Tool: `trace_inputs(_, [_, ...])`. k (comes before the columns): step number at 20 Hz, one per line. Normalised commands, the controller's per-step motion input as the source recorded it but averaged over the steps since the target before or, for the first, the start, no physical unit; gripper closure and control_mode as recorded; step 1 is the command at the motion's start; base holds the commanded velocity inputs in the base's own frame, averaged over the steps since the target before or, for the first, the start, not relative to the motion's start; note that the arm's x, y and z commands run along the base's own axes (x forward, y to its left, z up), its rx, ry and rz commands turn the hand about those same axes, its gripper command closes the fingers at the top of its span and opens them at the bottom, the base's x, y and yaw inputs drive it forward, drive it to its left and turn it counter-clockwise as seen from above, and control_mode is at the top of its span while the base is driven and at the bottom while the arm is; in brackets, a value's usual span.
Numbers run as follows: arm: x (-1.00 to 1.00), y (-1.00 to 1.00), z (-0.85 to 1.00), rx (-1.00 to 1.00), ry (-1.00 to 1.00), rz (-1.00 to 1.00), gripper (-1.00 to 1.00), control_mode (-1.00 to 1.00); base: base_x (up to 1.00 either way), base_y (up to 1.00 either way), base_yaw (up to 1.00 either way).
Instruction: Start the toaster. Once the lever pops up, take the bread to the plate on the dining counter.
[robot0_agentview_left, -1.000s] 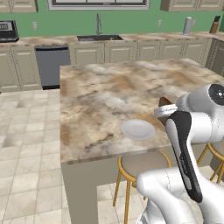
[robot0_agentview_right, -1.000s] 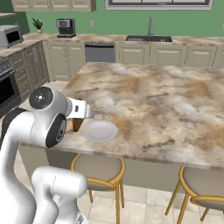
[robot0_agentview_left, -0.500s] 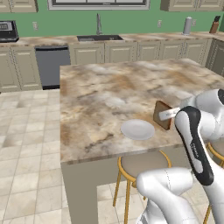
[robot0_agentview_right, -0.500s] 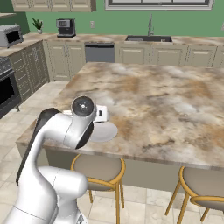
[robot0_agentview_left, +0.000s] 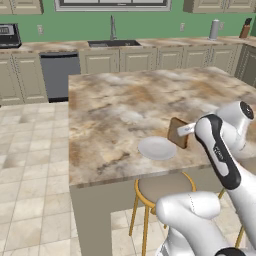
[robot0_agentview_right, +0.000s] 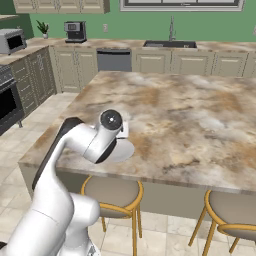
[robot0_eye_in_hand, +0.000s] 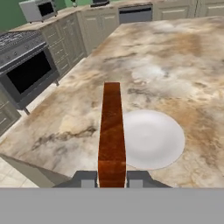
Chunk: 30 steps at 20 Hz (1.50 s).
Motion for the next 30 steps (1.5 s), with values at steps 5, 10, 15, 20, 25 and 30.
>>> trace_inputs(5, [0.35, 0.00, -0.30, 0.00, 0.00, 0.02, 1.00, -1.00, 0.00, 0.00, 0.00])
trace_inputs(10, [0.50, 0.00, -0.41, 0.00, 0.00, 0.02, 1.00, -1.00, 0.00, 0.00, 0.00])
trace_inputs(15, [0.50, 0.00, -0.31, 0.00, 0.00, 0.02, 1.00, -1.00, 0.00, 0.00, 0.00])
trace_inputs(20, [0.46, 0.00, -0.24, 0.01, 0.01, 0.02, 1.00, -1.00, 0.00, 0.00, 0.00])
trace_inputs(25, [0.40, 0.00, -0.26, 0.00, 0.01, 0.02, 1.00, -1.00, 0.00, 0.00, 0.00])
trace_inputs(30, [0.28, 0.00, -0.24, 0.00, 0.00, 0.01, 1.00, -1.00, 0.00, 0.00, 0.00])
